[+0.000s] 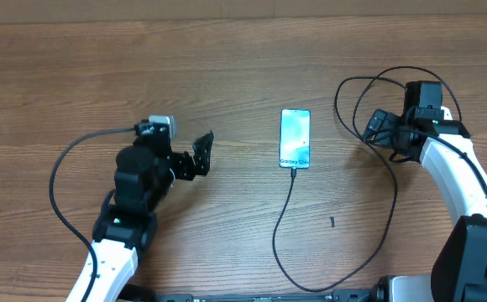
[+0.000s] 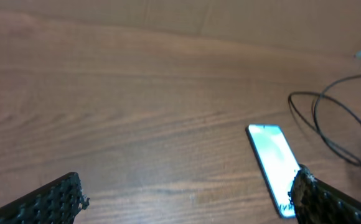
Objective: Plug charger to phone and switch on socket
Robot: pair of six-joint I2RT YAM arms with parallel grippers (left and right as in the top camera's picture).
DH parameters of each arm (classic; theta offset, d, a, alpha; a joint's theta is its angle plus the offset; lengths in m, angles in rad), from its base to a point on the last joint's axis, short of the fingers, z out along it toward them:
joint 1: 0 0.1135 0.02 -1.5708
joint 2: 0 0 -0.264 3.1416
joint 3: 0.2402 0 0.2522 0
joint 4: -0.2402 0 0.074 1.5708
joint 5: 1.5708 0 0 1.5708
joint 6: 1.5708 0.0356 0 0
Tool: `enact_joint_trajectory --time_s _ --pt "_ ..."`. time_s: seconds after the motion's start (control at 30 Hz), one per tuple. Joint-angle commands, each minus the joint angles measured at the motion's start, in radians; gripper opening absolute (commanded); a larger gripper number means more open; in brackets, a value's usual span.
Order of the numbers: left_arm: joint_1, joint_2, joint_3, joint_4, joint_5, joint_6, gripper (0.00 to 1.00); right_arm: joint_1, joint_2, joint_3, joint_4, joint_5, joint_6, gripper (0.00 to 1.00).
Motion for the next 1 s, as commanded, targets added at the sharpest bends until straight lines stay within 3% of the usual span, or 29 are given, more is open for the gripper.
enact_joint_trajectory --time_s 0.0,0.2,0.97 --pt "0.005 -0.036 -0.067 0.061 0.018 0.002 1.00 0.000 -0.024 -0.005 0.007 0.002 0.000 1.00" --pt "0.005 -0.064 -0.167 0.154 0.018 -0.016 1.00 0.000 -0.024 -0.005 0.006 0.002 0.000 1.00" --pt "0.006 -0.106 -0.256 0.166 0.017 -0.034 1.00 0.000 -0.024 -0.005 0.007 0.002 0.000 1.00"
